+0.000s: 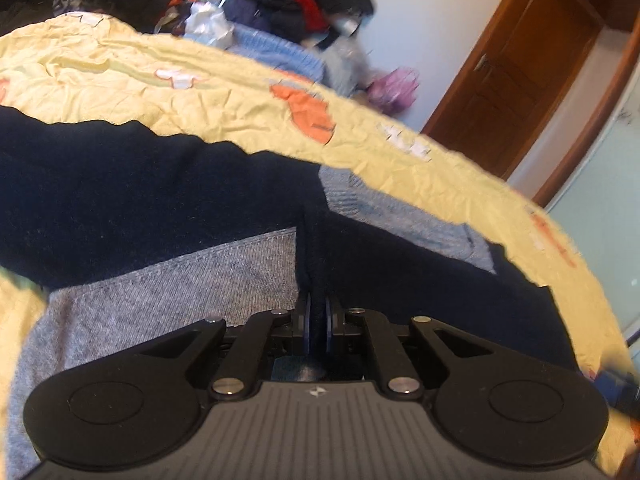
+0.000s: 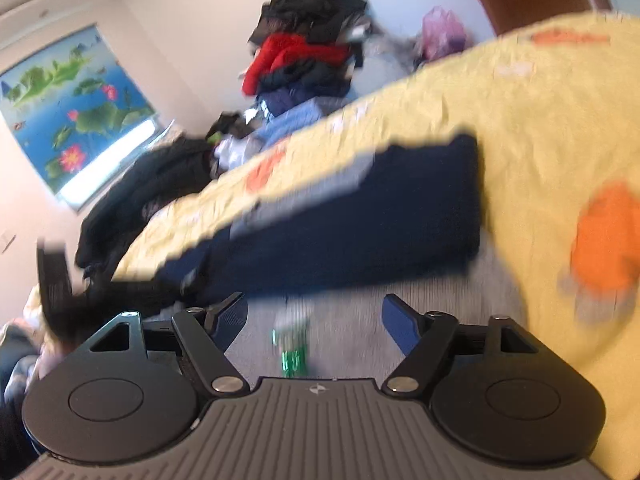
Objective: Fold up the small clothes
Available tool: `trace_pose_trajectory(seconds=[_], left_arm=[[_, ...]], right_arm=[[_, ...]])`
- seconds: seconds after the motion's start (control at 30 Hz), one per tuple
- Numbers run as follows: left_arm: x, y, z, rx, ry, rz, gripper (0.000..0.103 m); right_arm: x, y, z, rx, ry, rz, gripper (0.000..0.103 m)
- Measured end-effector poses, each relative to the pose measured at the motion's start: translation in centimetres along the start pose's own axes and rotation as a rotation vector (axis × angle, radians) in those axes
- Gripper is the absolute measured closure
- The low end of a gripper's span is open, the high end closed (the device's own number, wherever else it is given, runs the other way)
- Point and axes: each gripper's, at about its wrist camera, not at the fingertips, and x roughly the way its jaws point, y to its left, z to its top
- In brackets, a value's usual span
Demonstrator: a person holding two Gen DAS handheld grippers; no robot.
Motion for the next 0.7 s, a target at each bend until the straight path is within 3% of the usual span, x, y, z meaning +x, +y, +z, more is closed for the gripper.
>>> trace_pose_trajectory(seconds=[0.03, 0.1, 0.23, 0.33, 0.43, 0.6, 0.7], left_arm=[[-0.1, 0.8, -0.2, -0.045, -0.008, -0.031, 0.096], [0.0, 2.5, 0.0, -0.156, 0.001, -0.099, 0.095], [0.5, 5.3, -0.2, -0.314, 0.019, -0.217, 0.094], [0.4, 5.1, -0.3, -0.307, 0.015, -0.218, 0.094], [0.5, 5.1, -0.4, -0.309, 0.014, -0.219, 0.094], [-0.8, 5.9, 0.3, -0.376, 0.045, -0.202, 0.092], [-4.8, 8.6, 0.6, -0.46, -0.077, -0.194, 0.079]], right_arm=[[0.5, 0.2, 1.3, -0.005, -0.019, -0.005, 0.024], [2.6, 0.4, 3.7, -0.047, -0.006, -0.055, 0.011], [8.4, 0.6, 5.4, -0.185, 0.147, -0.254, 0.021], [10.6, 1.0, 4.0, -0.33, 0.193, -0.351, 0.019], [11.0, 1.4, 1.7, -0.47, 0.157, -0.384, 0.009], [10.9, 1.1, 1.9, -0.455, 0.134, -0.382, 0.006], [10.7, 1.3, 1.8, -0.449, 0.126, -0.374, 0.006]])
